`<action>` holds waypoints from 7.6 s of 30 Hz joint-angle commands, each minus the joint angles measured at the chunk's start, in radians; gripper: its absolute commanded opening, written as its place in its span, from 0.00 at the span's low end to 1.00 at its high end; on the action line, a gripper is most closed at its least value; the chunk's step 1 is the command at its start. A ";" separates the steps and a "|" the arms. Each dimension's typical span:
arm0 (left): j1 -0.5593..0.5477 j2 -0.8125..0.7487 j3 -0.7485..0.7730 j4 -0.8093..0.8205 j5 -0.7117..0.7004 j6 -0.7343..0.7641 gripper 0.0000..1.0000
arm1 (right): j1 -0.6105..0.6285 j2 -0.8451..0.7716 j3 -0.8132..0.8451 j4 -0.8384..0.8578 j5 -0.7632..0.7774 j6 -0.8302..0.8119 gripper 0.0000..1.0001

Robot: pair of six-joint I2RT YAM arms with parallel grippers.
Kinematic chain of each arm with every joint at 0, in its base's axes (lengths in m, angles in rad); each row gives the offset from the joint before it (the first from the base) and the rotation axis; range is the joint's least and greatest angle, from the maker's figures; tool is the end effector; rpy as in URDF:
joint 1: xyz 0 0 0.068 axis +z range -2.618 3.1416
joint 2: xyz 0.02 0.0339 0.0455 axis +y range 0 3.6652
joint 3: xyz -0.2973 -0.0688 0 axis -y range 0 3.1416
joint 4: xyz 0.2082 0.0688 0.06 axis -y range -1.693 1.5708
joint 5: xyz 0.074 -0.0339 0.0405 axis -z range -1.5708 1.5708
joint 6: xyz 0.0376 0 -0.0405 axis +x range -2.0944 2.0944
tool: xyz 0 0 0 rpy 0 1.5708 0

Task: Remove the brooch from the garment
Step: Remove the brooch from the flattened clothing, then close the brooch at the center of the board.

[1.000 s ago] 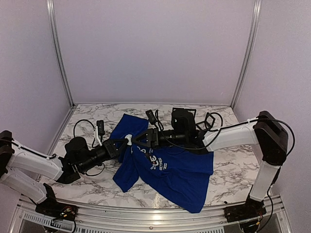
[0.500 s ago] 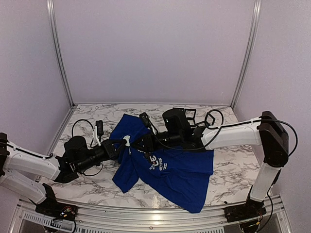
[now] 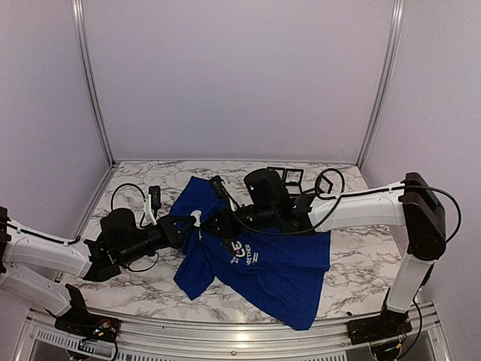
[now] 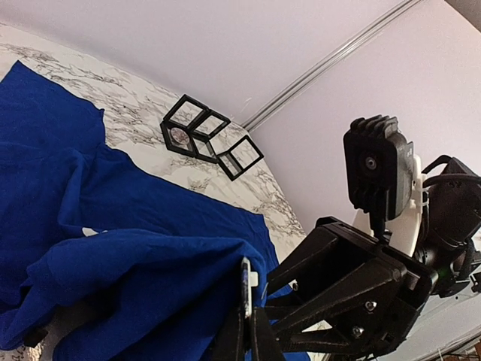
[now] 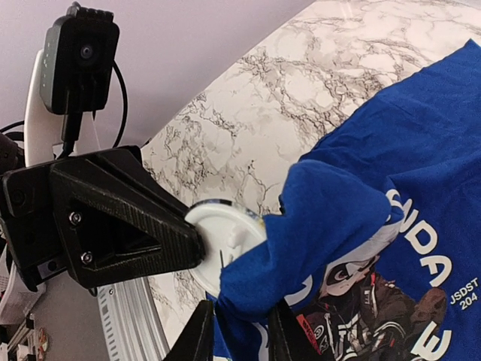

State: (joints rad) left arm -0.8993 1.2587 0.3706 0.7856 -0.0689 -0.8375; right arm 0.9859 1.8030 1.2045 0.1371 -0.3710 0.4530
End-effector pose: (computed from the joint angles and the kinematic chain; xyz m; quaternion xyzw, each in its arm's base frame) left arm 0.1374 -0.1687 0.2613 -0.0001 0.7423 -0.4946 0.4521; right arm 0.2050 0.3343 0.2865 -0.3137 0.7804 0.4590 0.2860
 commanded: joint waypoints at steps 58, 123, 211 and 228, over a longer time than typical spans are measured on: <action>0.009 -0.209 0.092 -0.495 0.041 0.188 0.00 | 0.022 0.024 0.081 -0.049 0.060 -0.028 0.00; 0.030 -0.014 0.319 -0.131 0.254 0.088 0.00 | -0.131 -0.104 -0.244 0.801 -0.204 0.436 0.31; -0.088 -0.064 0.287 -0.118 0.045 0.153 0.00 | -0.123 -0.155 -0.233 0.734 -0.091 0.457 0.06; -0.090 -0.068 0.240 -0.062 0.018 0.088 0.00 | -0.097 -0.179 -0.223 0.713 -0.034 0.389 0.10</action>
State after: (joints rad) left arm -0.9783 1.2163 0.6353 0.6941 -0.0547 -0.7357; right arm 0.8970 1.6535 0.9642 0.8574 -0.4908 0.8780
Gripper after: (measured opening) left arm 0.015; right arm 0.093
